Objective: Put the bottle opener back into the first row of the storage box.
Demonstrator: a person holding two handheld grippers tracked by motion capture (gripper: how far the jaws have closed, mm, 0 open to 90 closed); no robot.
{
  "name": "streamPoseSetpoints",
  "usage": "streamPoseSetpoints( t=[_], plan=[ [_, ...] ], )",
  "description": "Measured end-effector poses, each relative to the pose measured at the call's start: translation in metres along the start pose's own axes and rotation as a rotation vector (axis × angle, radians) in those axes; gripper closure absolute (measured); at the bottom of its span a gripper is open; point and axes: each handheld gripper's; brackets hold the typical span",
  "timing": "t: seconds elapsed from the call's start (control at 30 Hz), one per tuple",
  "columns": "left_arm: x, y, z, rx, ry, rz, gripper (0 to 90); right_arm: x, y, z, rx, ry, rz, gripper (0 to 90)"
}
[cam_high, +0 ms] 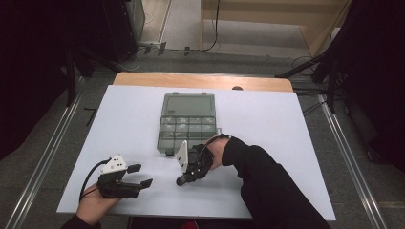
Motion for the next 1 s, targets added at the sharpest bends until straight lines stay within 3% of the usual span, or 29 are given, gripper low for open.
streamPoseSetpoints(
  t=[0.43,0.47,0.6,0.77,1.0],
  plan=[
    [0.000,0.000,0.000,-0.001,-0.001,0.000,27.3,-0.001,0.001,-0.004,-0.020,-0.024,0.117,65.7],
    [0.000,0.000,0.000,0.000,0.003,0.001,27.3,-0.001,0.001,-0.006,-0.023,-0.028,0.150,65.8],
    [0.000,0.000,0.000,-0.002,-0.002,-0.001,27.3,0.000,0.001,-0.010,-0.029,-0.050,0.176,65.8],
    [0.000,0.000,0.000,-0.001,0.000,-0.001,27.3,0.006,0.003,-0.018,-0.041,-0.078,0.260,65.8],
    [0.000,0.000,0.000,-0.002,0.000,-0.001,27.3,0.011,0.004,-0.024,-0.029,-0.082,0.301,65.8]
  ],
)
Point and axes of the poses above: each handheld gripper's, and its own axes: z roughly forward along the jaws, x roughly out of its underside, y roughly to its left, and after that the axes turned 12 degrees about -x, right-handed
